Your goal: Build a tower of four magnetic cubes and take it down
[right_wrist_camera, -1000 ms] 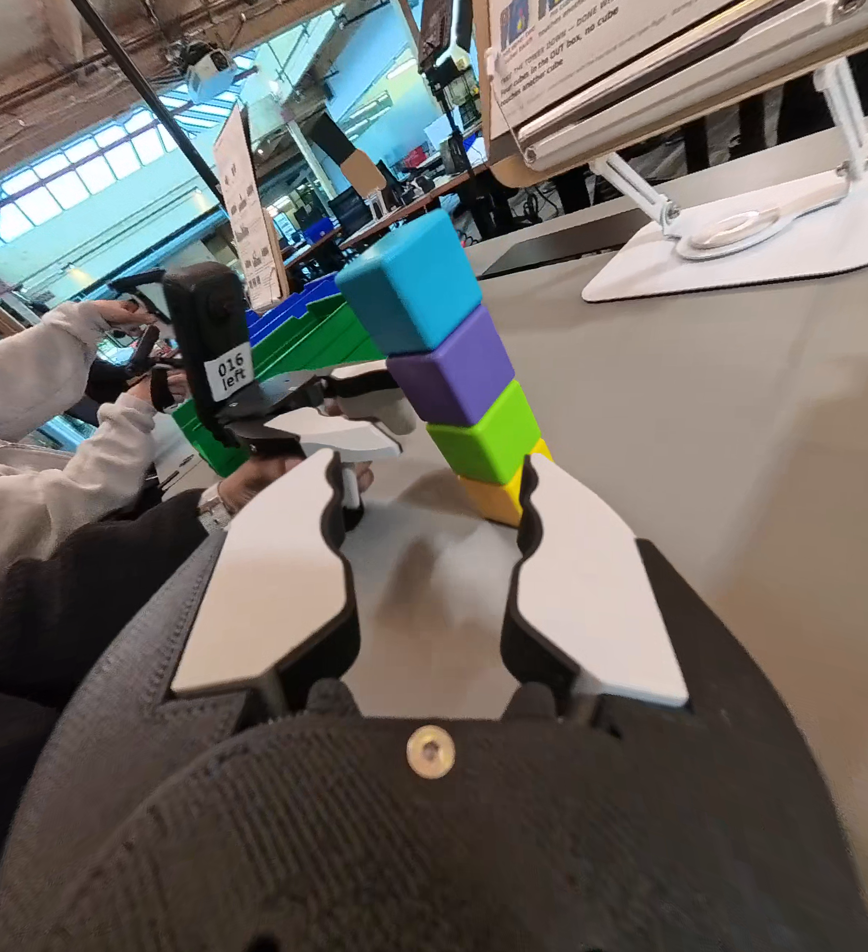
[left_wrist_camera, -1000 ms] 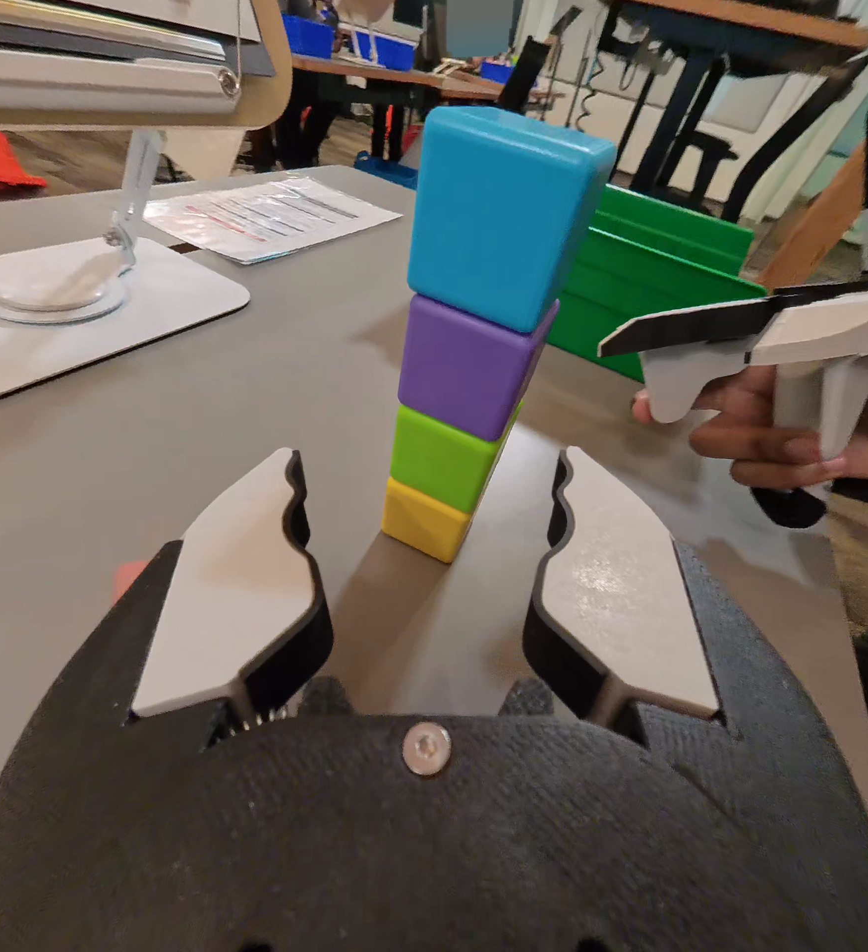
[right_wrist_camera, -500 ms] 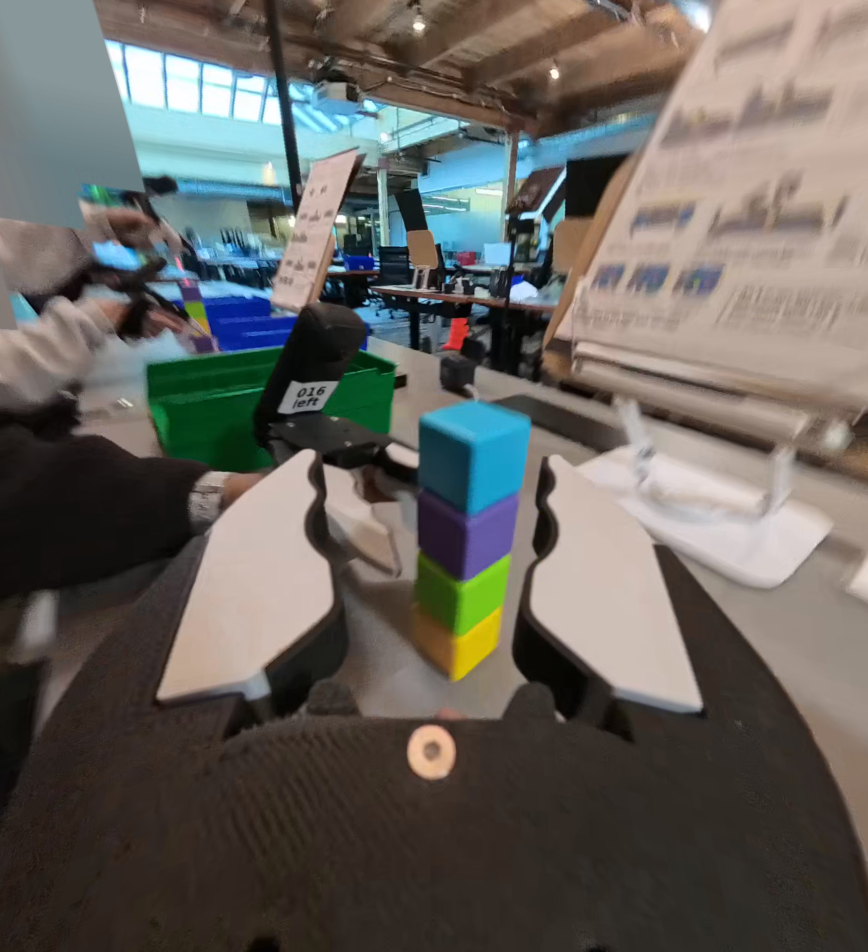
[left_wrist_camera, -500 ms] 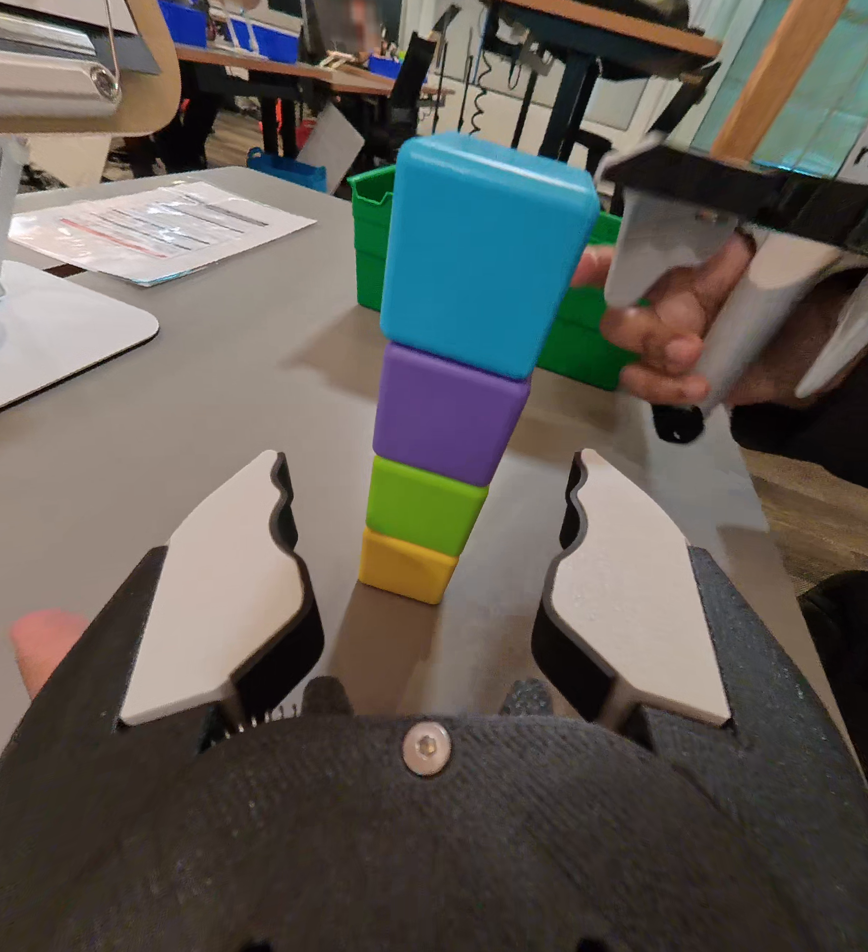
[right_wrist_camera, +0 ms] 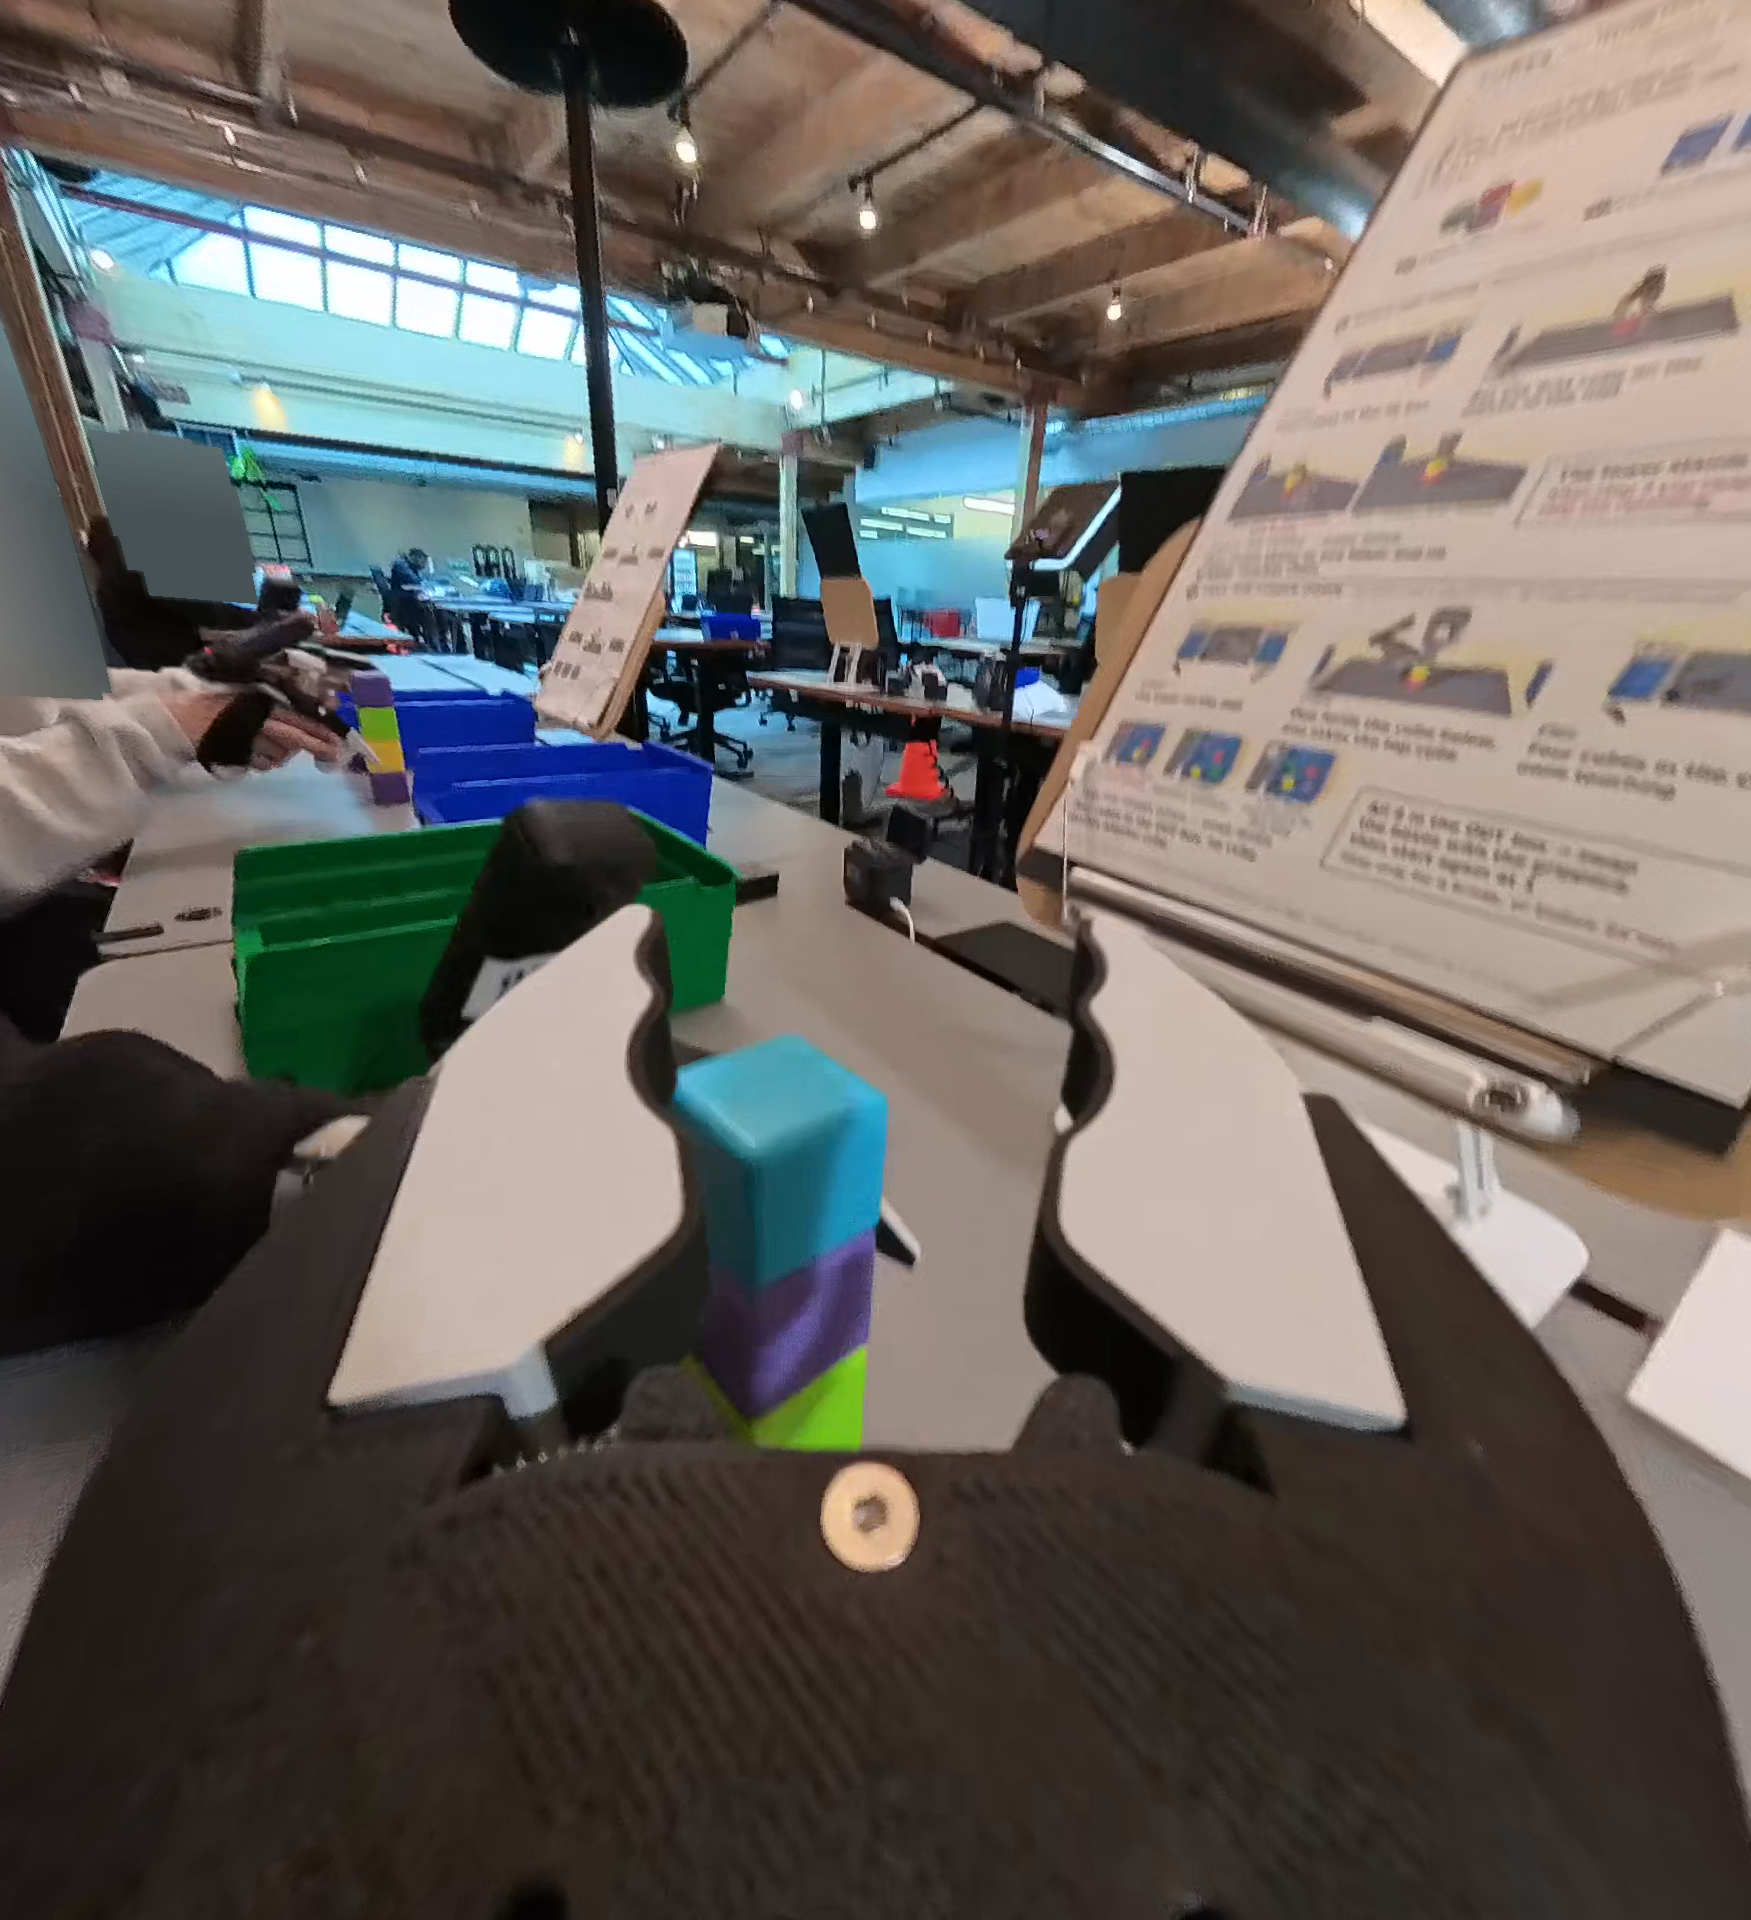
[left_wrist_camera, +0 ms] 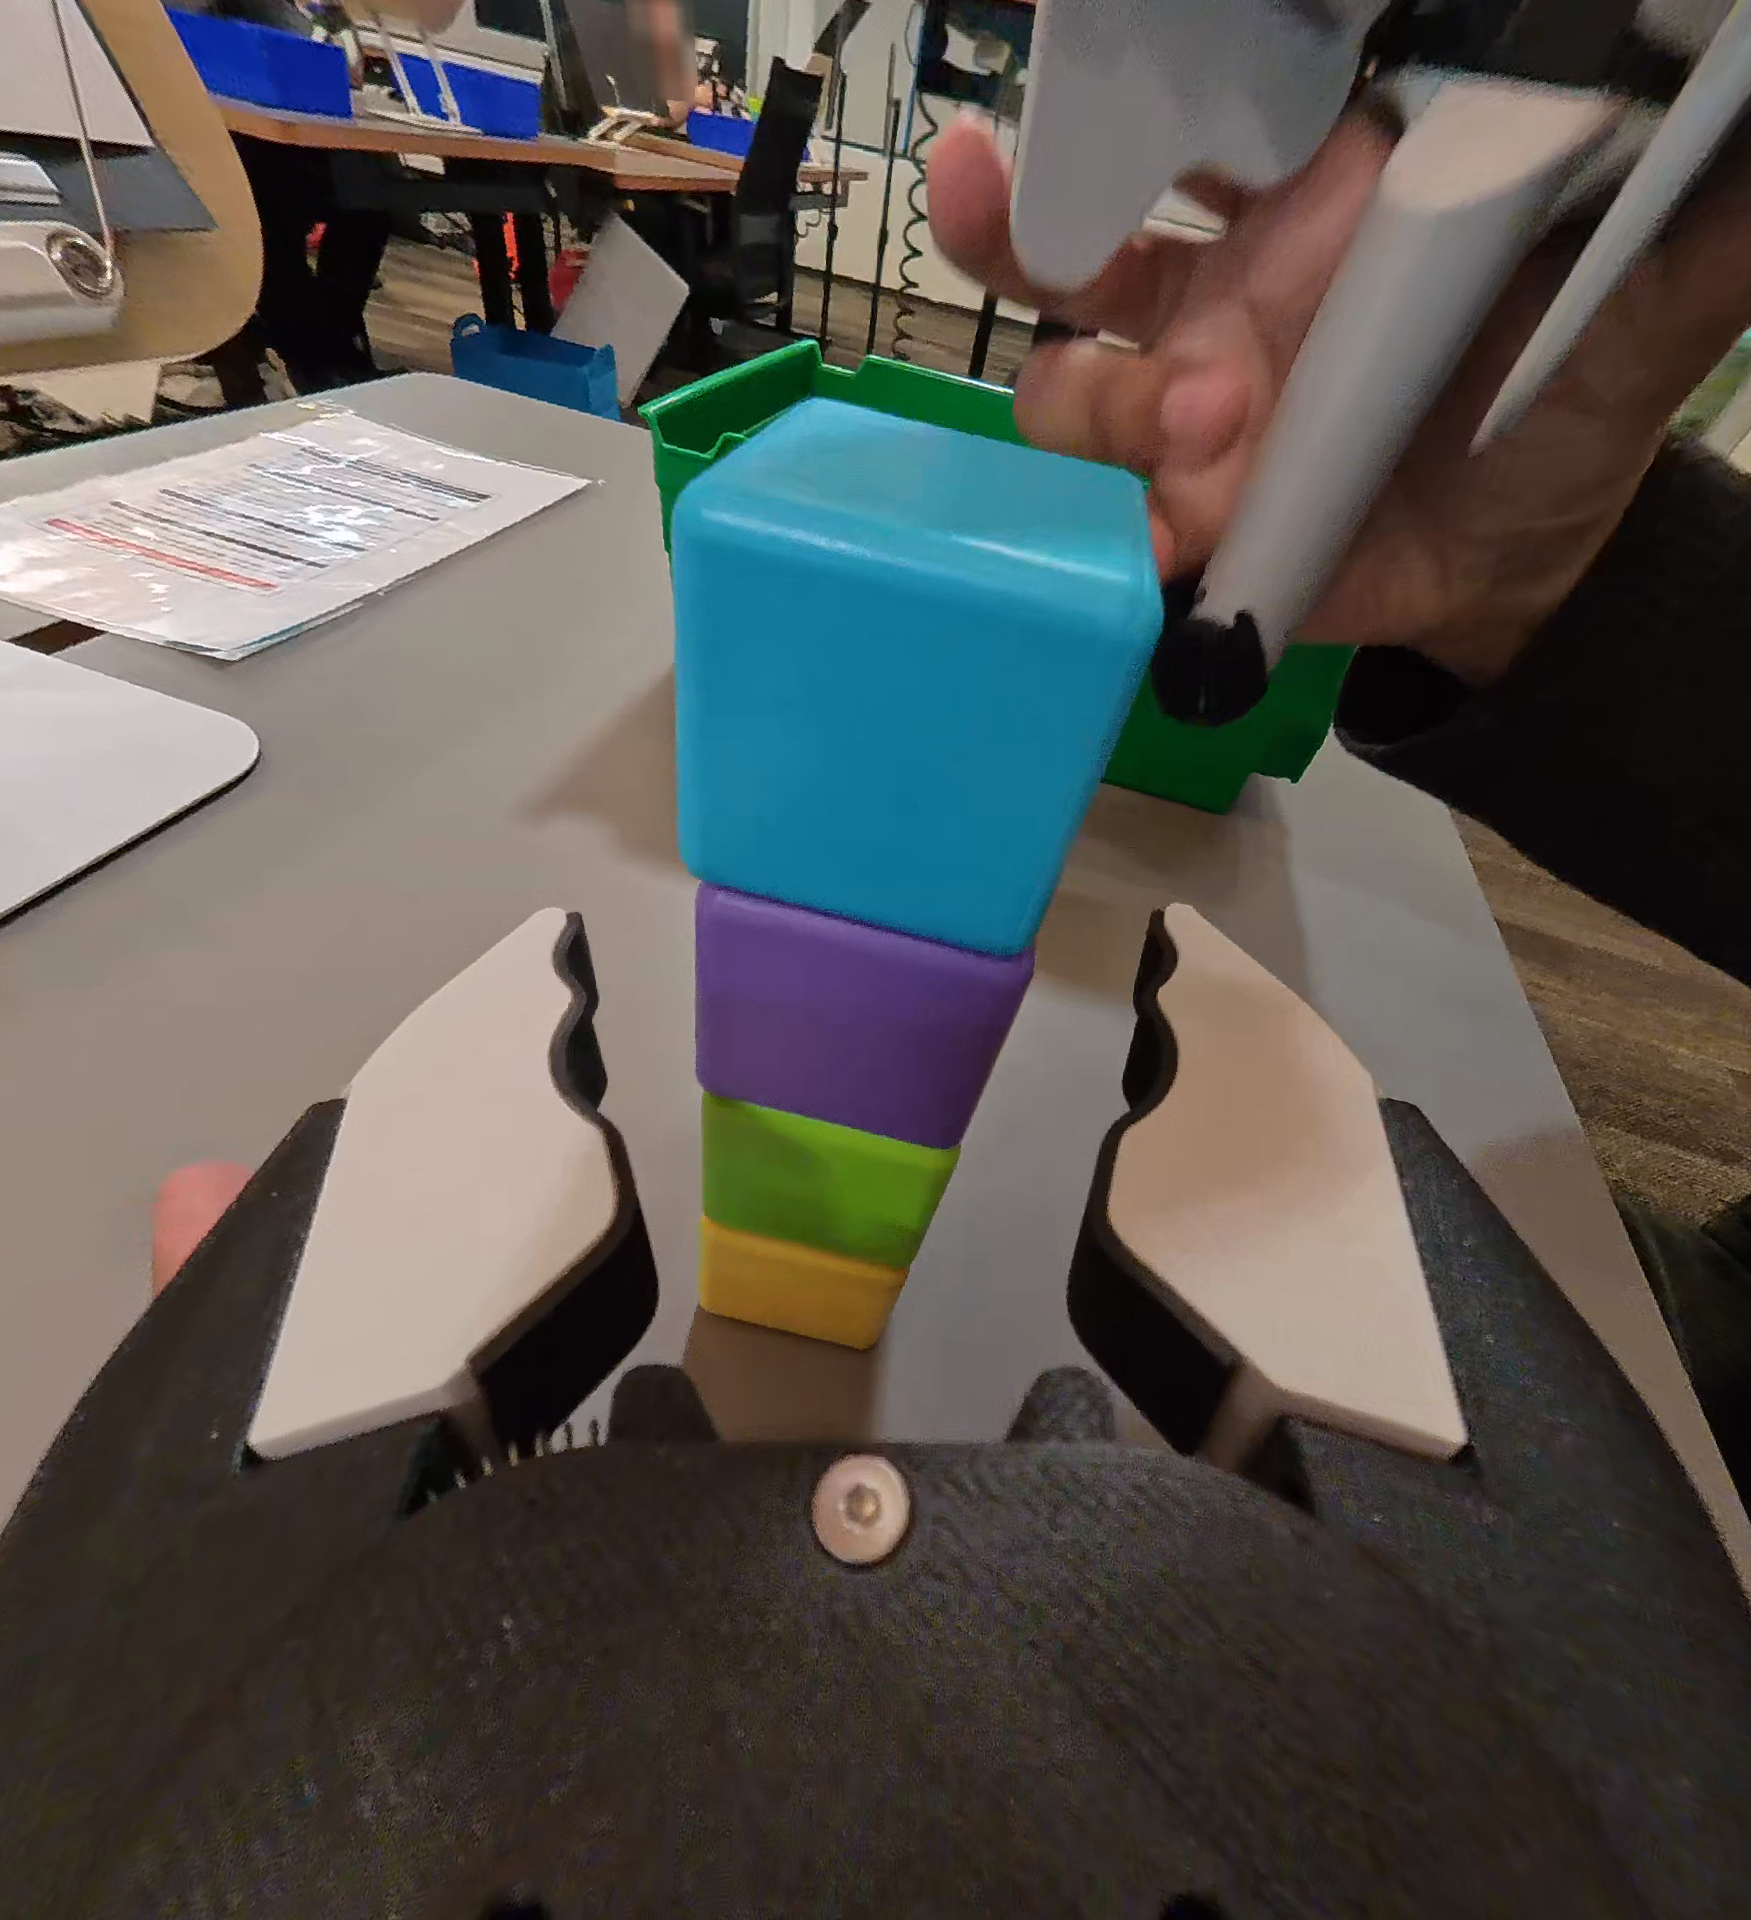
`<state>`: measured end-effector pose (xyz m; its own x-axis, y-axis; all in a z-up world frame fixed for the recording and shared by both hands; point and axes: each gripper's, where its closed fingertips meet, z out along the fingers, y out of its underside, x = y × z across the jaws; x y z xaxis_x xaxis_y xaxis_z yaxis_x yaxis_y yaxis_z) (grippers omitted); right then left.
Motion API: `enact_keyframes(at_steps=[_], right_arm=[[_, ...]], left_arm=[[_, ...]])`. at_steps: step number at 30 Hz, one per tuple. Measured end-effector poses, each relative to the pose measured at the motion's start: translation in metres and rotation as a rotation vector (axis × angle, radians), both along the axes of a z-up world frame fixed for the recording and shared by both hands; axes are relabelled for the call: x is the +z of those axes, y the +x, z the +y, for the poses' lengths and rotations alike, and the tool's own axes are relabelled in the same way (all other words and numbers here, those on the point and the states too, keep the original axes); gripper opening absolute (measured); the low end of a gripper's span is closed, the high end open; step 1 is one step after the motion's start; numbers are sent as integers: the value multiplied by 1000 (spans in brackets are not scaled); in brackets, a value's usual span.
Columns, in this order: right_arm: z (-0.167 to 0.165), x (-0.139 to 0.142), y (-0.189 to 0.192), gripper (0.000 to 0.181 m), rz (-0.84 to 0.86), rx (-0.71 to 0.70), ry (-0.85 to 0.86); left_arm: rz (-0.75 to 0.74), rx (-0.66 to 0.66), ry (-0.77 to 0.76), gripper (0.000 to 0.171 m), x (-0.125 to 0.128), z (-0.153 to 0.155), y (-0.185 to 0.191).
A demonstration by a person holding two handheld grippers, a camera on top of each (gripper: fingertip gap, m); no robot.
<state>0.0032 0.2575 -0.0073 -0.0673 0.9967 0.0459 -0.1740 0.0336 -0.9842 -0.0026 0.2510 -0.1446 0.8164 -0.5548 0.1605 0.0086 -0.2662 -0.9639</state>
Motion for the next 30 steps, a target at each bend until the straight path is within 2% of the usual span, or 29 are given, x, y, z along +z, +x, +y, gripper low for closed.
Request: enact_keyframes(at_steps=[5,8,11,17,23,26,28,30], right_arm=[[7,-35,10,71,-65,41,-62],[11,-46,8,72,-87,56,-97],[12,-52,6,78,-96,32,-86],[8,-60,2,78,-116,50,-101],[10,-65,3,78,-132,65,-135],[6,-66,3,76,-139,86,-129],[3,-68,2,75,-152,93,-110],[-1,-70,1,75,-161,103,-92]], left_arm=[[4,-10,-11,97,-5,3,3],[3,-25,-26,92,-10,3,5],[8,-23,-21,90,-11,3,6],[-13,-35,1,87,-6,1,3],[-107,-94,3,70,2,-6,-3],[-101,-107,3,67,2,-8,-4],[-90,-119,14,54,3,-9,-3],[-75,-137,15,54,2,-11,-1]])
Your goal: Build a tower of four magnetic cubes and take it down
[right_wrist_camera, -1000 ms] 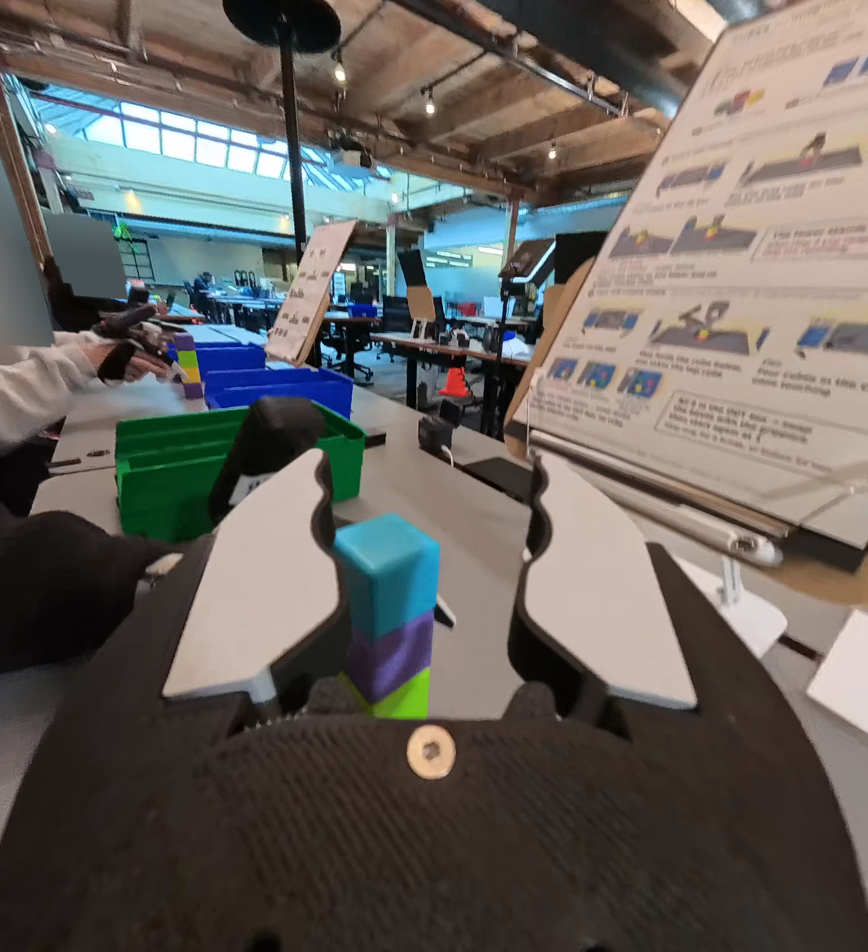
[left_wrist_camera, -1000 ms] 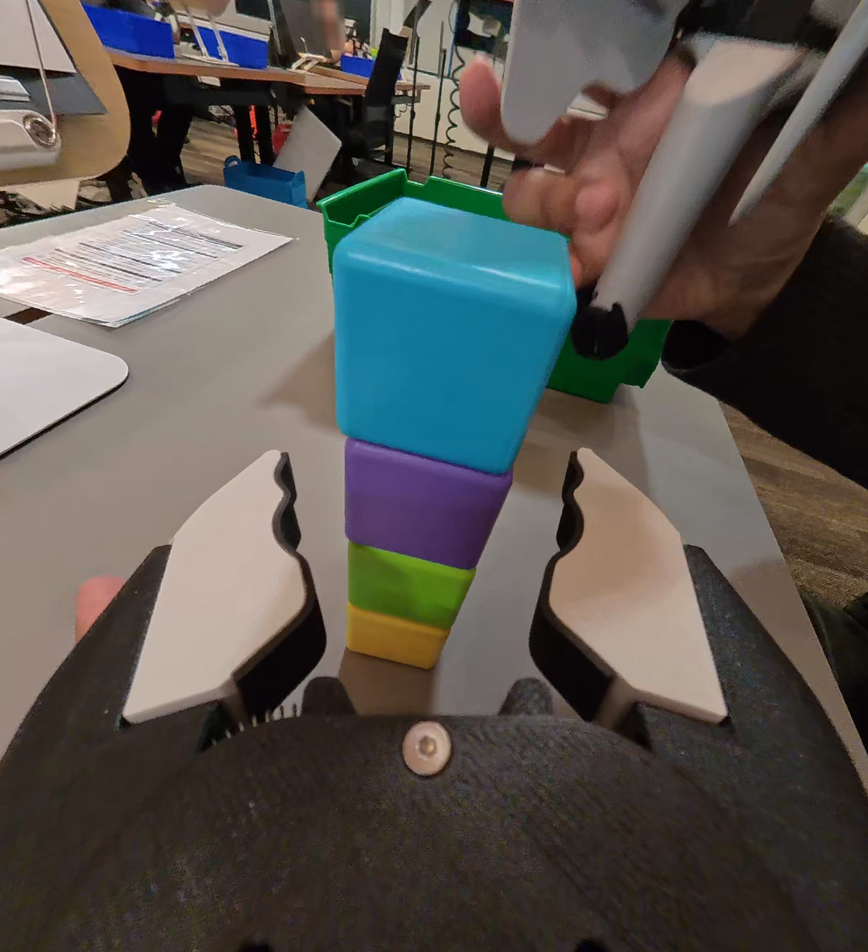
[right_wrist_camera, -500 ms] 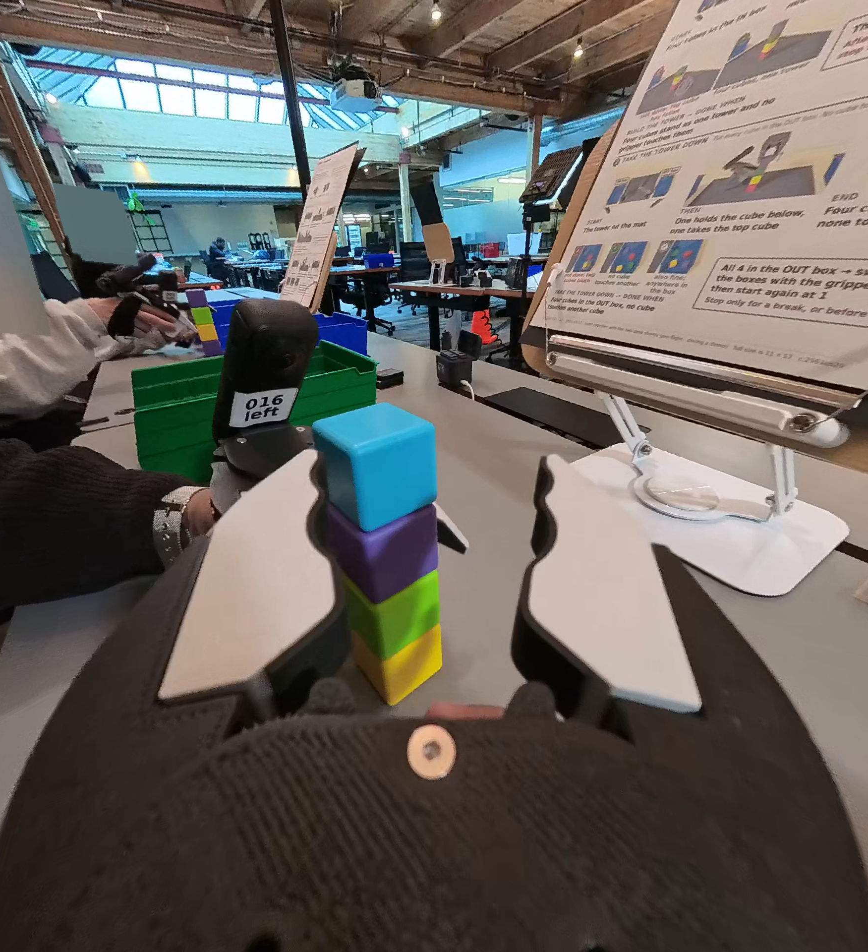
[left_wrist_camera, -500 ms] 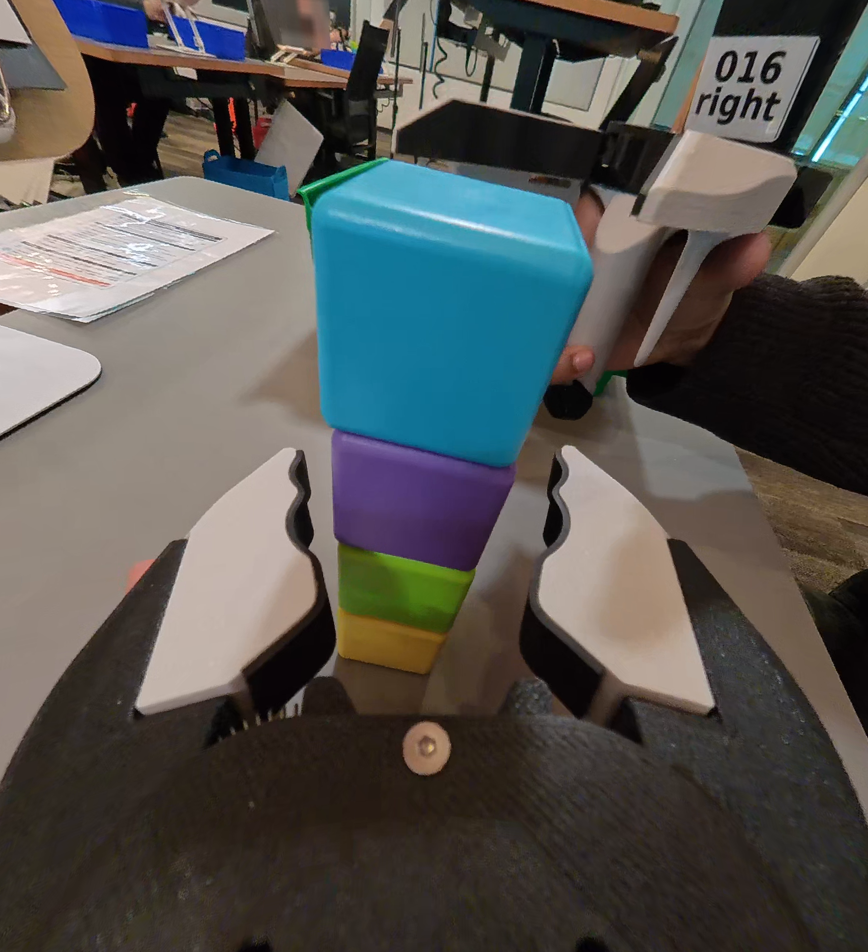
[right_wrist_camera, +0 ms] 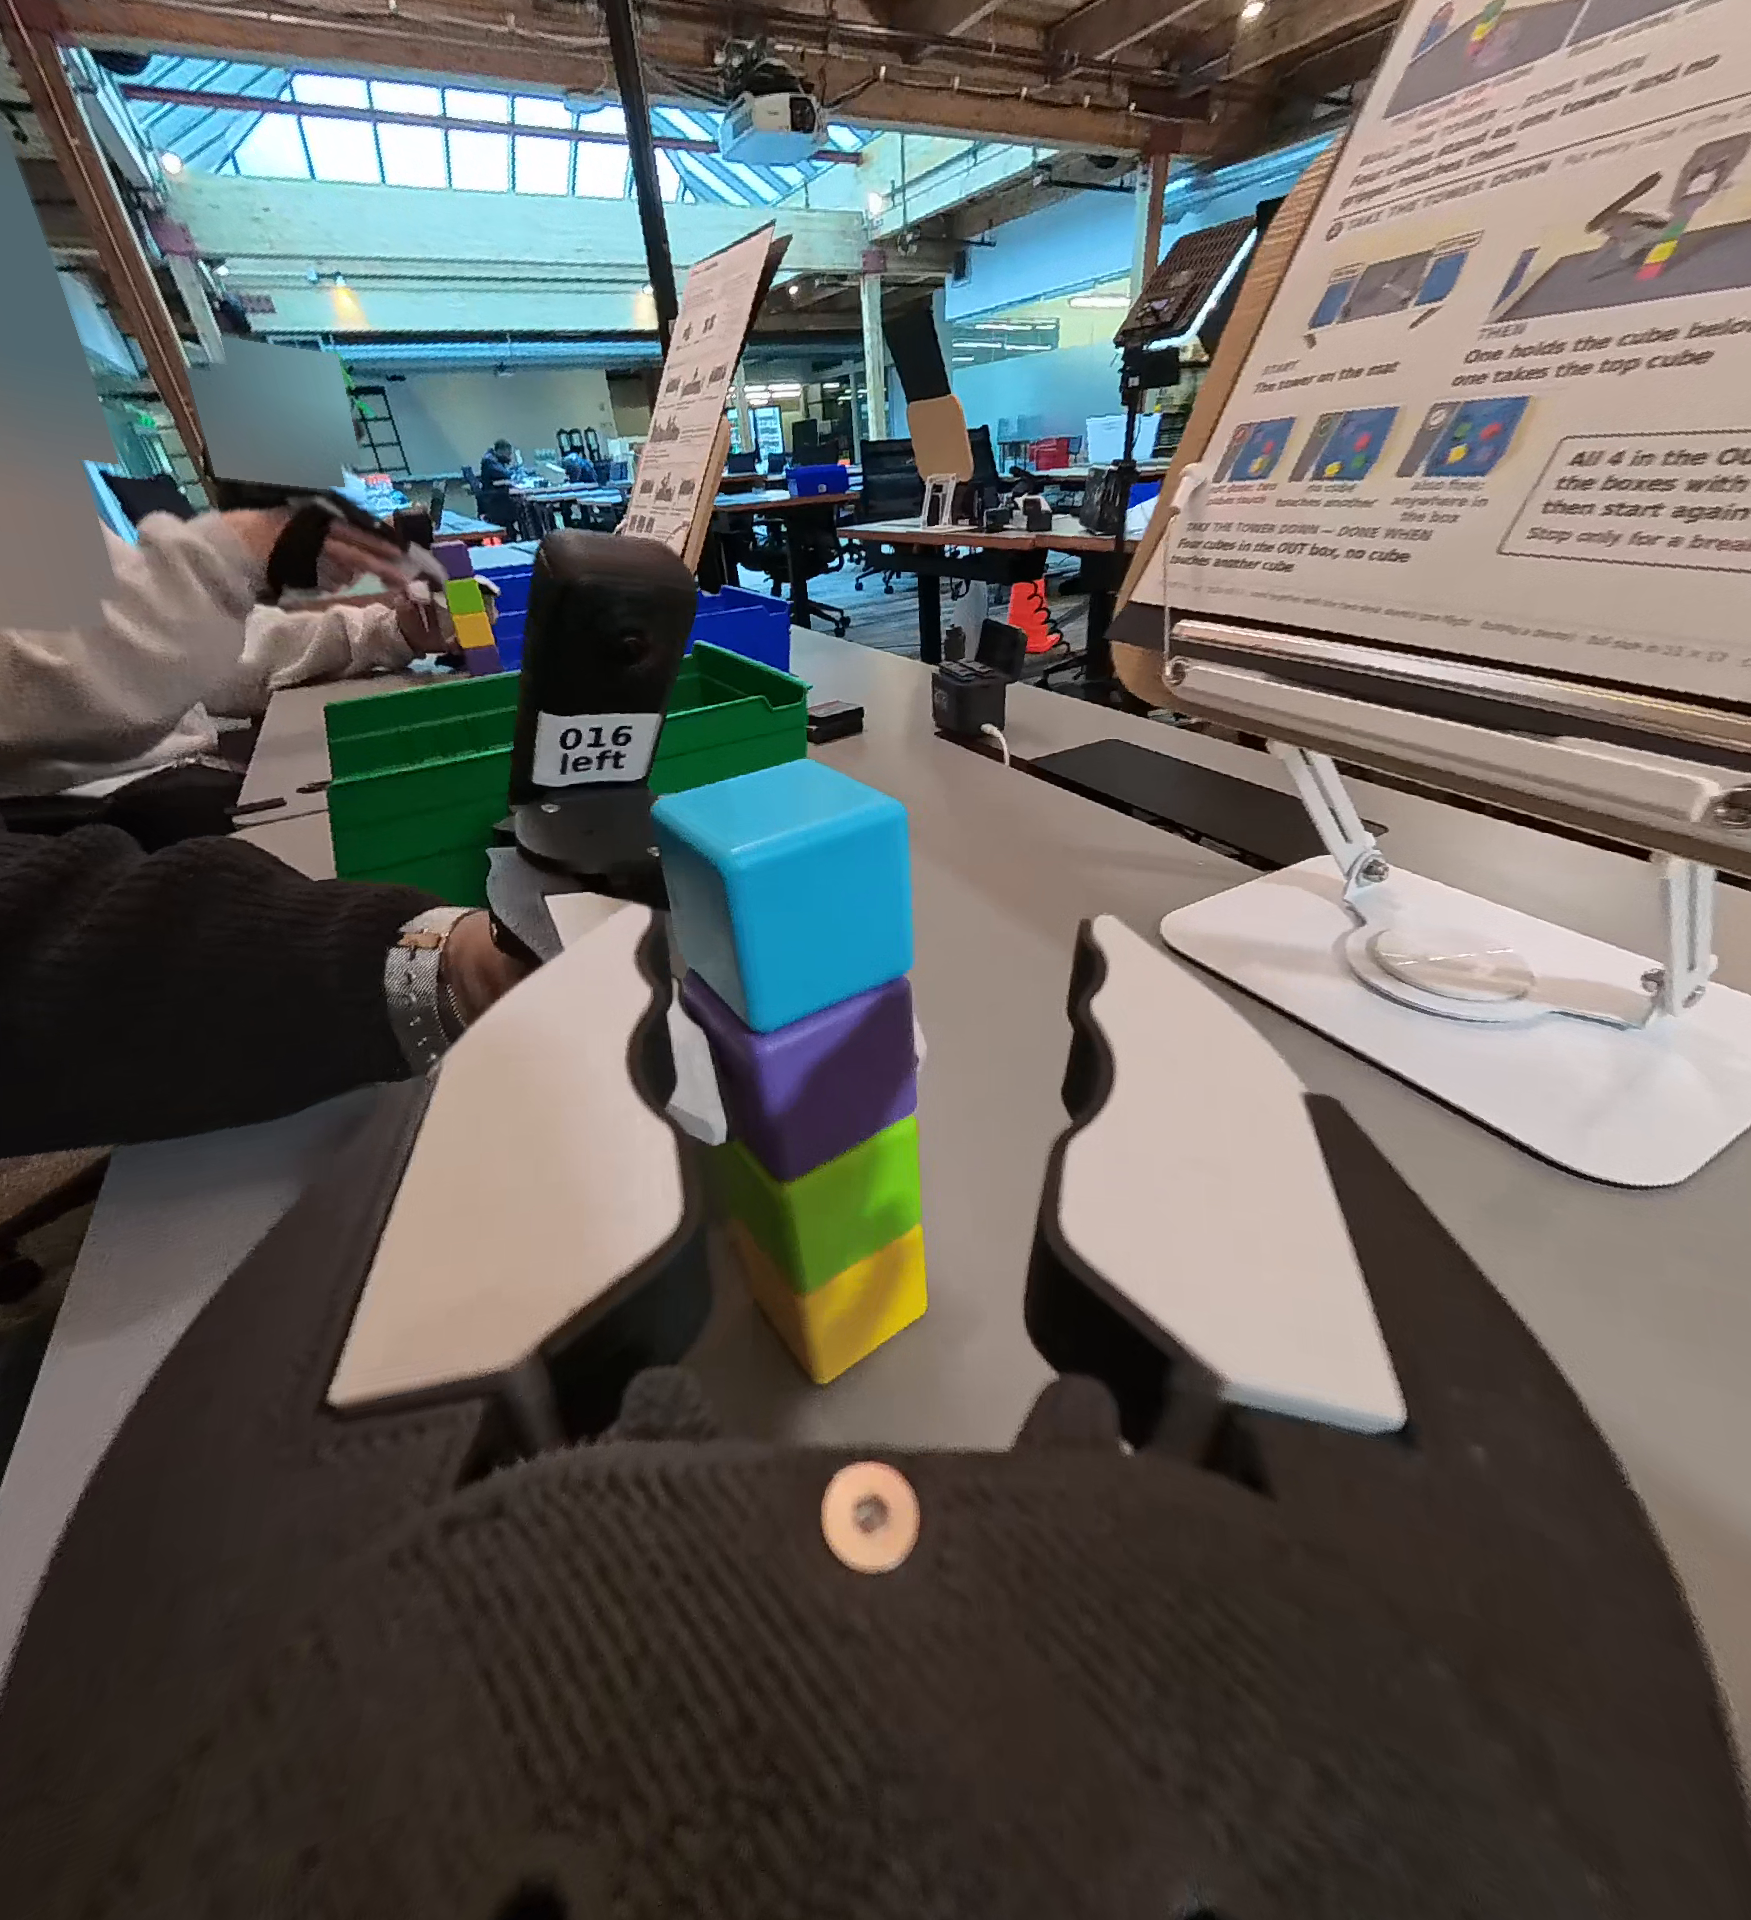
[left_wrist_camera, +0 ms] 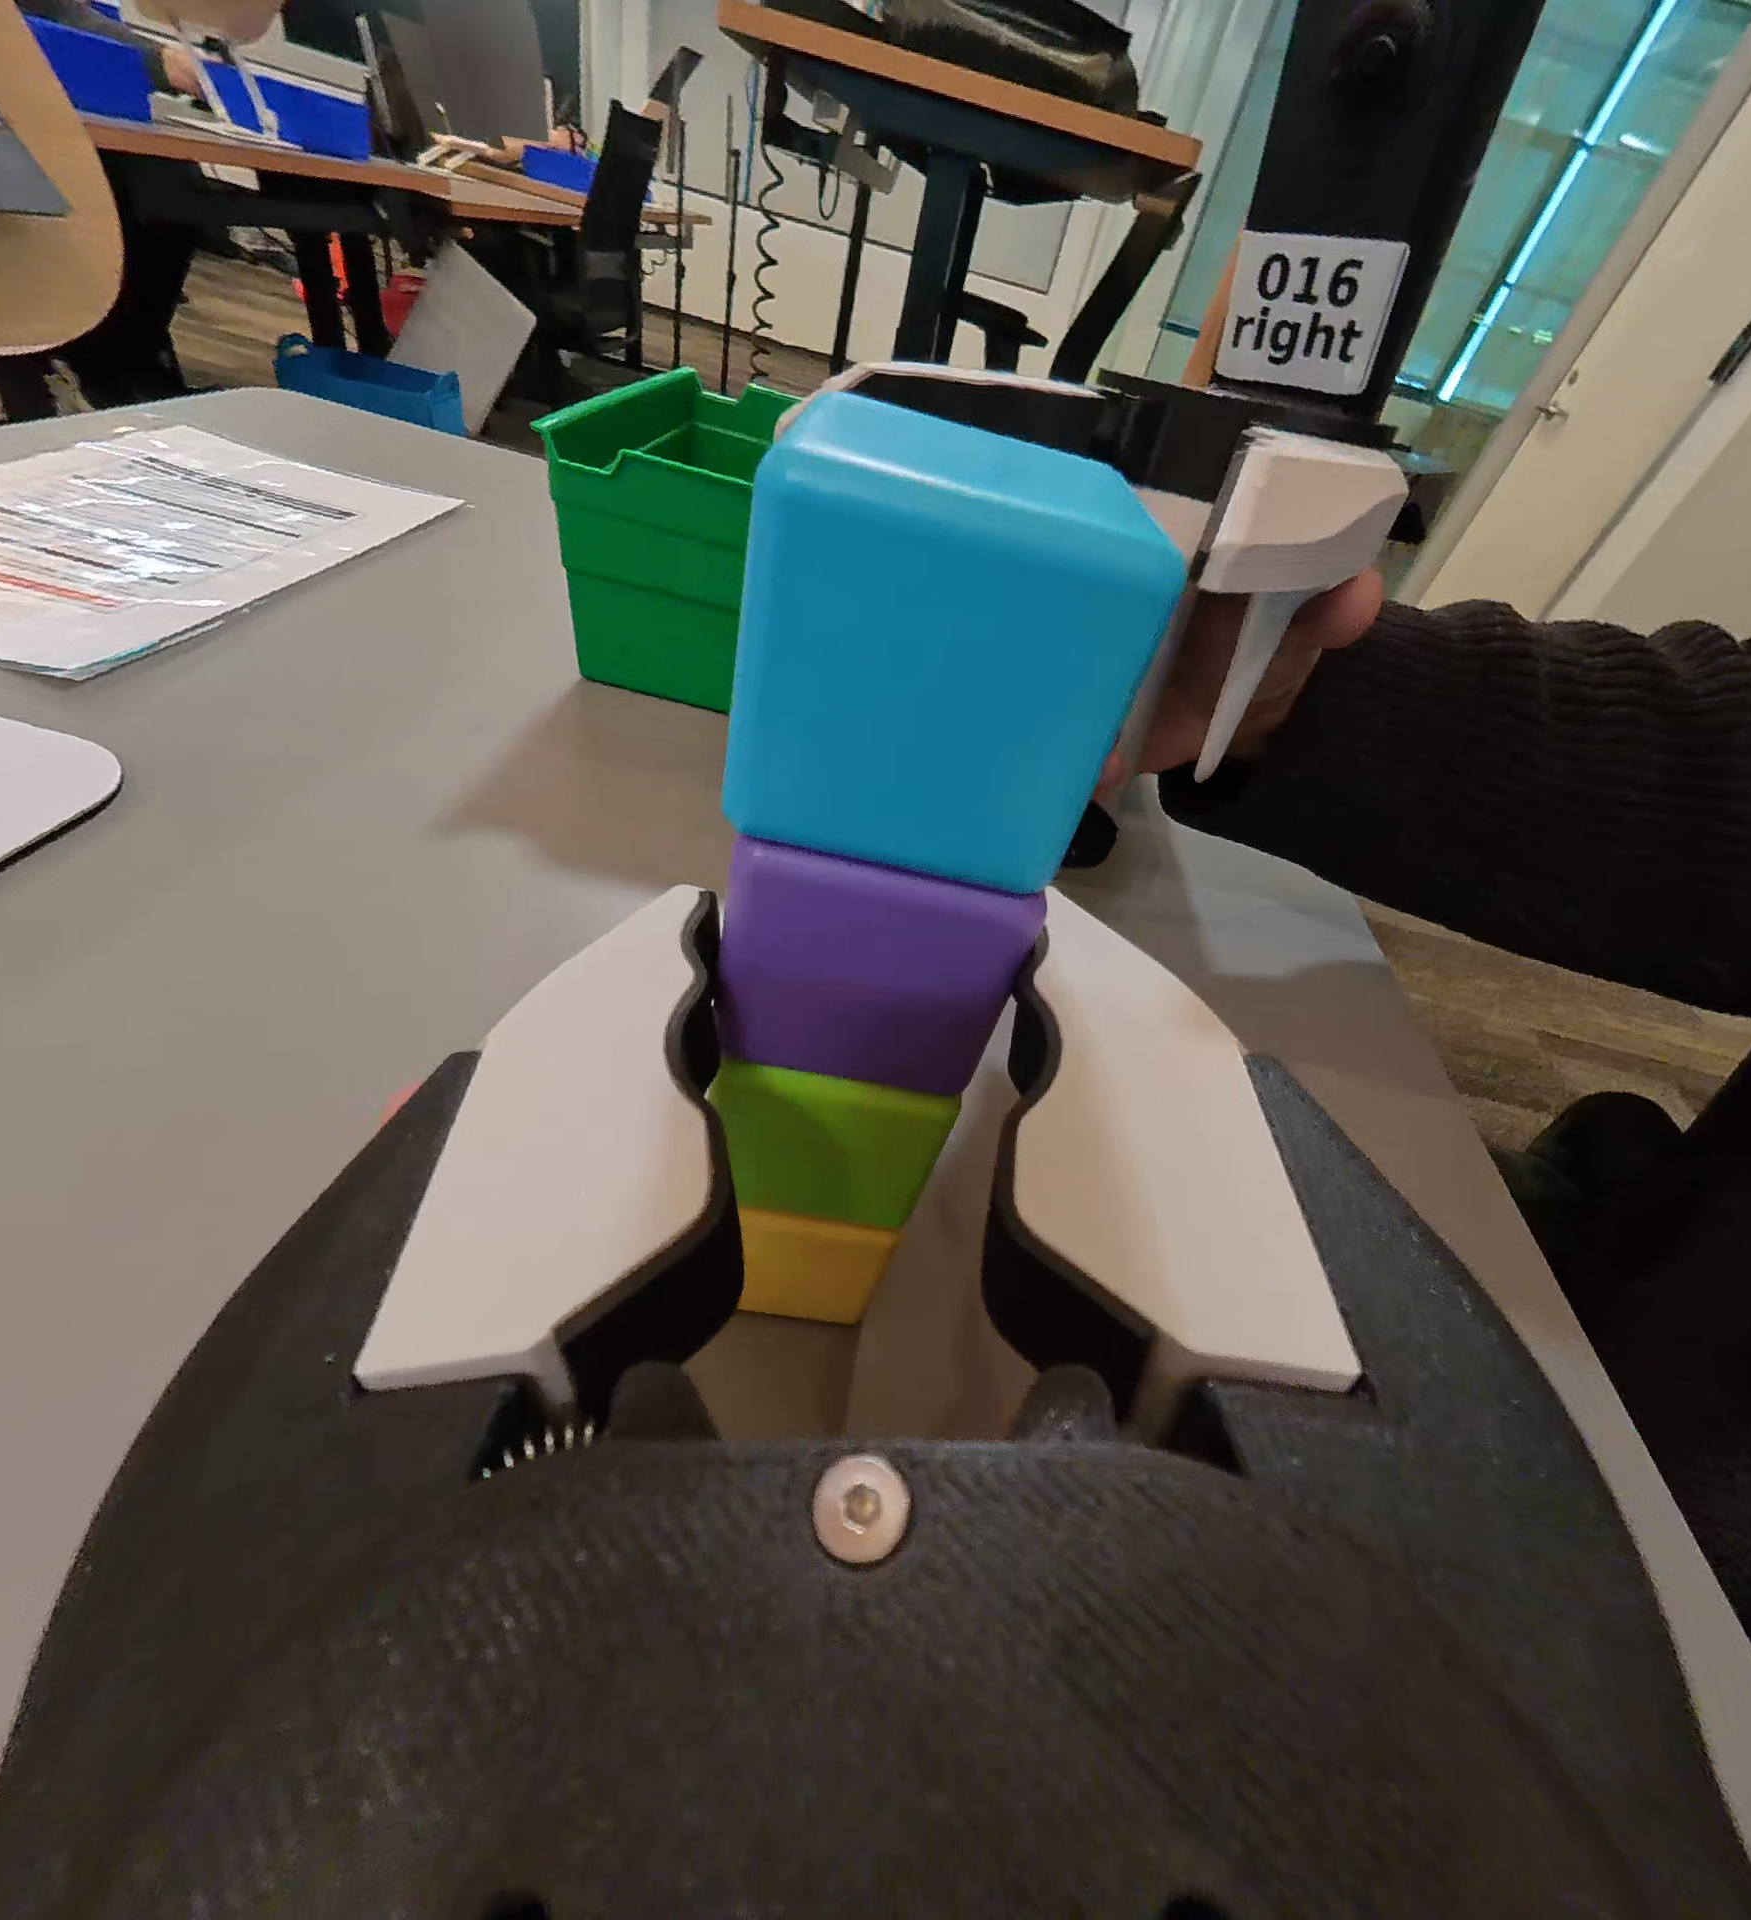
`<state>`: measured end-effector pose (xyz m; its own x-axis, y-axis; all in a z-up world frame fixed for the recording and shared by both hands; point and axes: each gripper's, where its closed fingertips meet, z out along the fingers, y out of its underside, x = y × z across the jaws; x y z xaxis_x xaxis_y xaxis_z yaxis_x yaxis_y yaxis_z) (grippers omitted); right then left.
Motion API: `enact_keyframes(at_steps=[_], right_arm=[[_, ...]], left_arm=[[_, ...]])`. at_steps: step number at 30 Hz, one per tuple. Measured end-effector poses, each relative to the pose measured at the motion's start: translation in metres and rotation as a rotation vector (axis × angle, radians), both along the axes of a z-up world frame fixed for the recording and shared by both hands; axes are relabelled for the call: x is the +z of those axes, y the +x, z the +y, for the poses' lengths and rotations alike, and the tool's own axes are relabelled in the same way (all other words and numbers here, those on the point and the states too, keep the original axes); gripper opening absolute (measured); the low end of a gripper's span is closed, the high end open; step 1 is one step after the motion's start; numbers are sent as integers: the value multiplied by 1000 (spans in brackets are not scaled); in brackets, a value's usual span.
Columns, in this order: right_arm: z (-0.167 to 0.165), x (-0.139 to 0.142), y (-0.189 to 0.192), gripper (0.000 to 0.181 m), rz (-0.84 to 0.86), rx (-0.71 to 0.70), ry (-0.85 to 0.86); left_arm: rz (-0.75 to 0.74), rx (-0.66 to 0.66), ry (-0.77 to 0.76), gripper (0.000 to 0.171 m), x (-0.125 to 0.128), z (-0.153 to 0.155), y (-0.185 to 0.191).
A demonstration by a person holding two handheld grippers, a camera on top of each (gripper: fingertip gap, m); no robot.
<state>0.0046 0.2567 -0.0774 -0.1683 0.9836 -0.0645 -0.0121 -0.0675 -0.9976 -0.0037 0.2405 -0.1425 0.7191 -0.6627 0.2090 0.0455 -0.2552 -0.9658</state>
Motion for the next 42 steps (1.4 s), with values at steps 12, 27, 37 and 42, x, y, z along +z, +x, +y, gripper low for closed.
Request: enact_keyframes(at_steps=[12,27,37,42], right_arm=[[-29,-8,-7,71,-40,86,71],[-36,-10,-10,62,-18,95,71],[-33,-8,-10,50,-26,148,29],[-32,-7,-10,50,-33,157,-16]], left_arm=[[13,-133,-5,55,-1,-13,16],[4,-161,3,55,-1,-16,25],[11,-152,7,54,-2,-14,23],[14,-152,11,53,-2,-14,23]])
